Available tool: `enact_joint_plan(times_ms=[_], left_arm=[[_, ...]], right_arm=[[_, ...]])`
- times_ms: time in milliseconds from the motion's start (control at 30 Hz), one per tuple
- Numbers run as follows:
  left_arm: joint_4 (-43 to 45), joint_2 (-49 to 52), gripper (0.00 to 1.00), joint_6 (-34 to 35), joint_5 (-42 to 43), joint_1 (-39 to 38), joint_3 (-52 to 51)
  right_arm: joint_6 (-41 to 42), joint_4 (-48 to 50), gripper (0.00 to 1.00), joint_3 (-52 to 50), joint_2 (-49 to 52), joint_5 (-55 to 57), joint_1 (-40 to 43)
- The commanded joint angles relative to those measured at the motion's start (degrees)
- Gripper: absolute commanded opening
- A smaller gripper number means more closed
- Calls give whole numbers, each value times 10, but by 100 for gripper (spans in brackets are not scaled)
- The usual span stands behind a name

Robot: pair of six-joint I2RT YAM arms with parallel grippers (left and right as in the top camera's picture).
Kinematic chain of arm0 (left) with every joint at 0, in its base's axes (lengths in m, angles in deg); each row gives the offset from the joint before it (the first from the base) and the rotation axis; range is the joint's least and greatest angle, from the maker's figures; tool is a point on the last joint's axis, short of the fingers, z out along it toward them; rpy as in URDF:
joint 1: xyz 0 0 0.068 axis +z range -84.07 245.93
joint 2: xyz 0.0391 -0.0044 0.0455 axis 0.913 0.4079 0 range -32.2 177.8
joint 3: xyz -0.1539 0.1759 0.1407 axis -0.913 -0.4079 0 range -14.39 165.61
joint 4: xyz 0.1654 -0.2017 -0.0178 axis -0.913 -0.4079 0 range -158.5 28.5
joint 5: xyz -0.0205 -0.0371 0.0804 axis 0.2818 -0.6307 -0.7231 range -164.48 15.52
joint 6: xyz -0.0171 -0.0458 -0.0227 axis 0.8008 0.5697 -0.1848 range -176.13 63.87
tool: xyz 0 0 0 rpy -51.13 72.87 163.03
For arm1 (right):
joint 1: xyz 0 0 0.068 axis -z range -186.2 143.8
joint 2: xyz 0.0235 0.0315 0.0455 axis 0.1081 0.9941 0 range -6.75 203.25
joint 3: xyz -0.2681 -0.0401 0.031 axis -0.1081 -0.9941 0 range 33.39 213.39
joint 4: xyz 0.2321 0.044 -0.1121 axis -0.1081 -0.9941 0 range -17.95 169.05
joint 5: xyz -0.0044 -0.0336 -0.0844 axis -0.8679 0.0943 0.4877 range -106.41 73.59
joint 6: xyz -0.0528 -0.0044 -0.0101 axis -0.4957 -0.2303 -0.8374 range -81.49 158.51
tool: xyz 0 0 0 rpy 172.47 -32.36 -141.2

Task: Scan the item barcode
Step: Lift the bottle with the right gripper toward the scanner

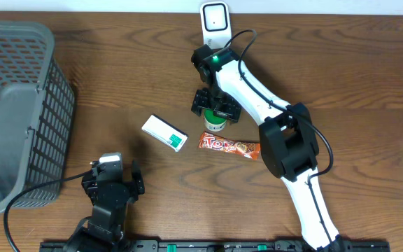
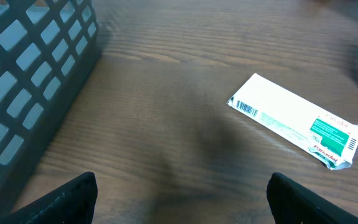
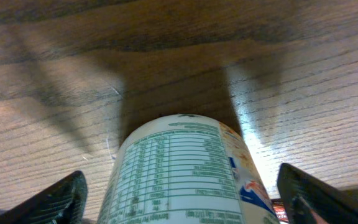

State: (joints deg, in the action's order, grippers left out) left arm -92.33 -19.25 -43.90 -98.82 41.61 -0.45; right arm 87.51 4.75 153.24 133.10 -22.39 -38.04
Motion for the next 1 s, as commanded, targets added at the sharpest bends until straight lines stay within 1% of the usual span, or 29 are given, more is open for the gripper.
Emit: enact_joint_plan(times_ms=[0, 33, 133, 500, 667, 767, 900, 967], left_arm=[[0, -3, 87, 5, -8, 2, 1], [0, -3, 87, 5, -8, 1, 1], [0, -3, 87, 5, -8, 1, 1], [0, -3, 88, 5, -8, 2, 1], [0, -3, 88, 5, -8, 1, 1], [0, -3, 87, 5, -8, 1, 1], [0, -3, 88, 5, -8, 1, 1], [0, -3, 88, 5, -8, 1, 1]], right_arm=[[2, -2, 88, -6, 37, 1, -6], [2, -2, 87, -6, 37, 2, -8], [2, 2, 81, -5, 37, 2, -13], [2, -13, 66, -5, 37, 9, -13], [-13, -38, 65, -5, 37, -14, -3], [-15, -50, 67, -5, 37, -15, 3], [-16, -37, 69, -5, 37, -9, 8], [-30, -19, 69, -5, 37, -9, 8]])
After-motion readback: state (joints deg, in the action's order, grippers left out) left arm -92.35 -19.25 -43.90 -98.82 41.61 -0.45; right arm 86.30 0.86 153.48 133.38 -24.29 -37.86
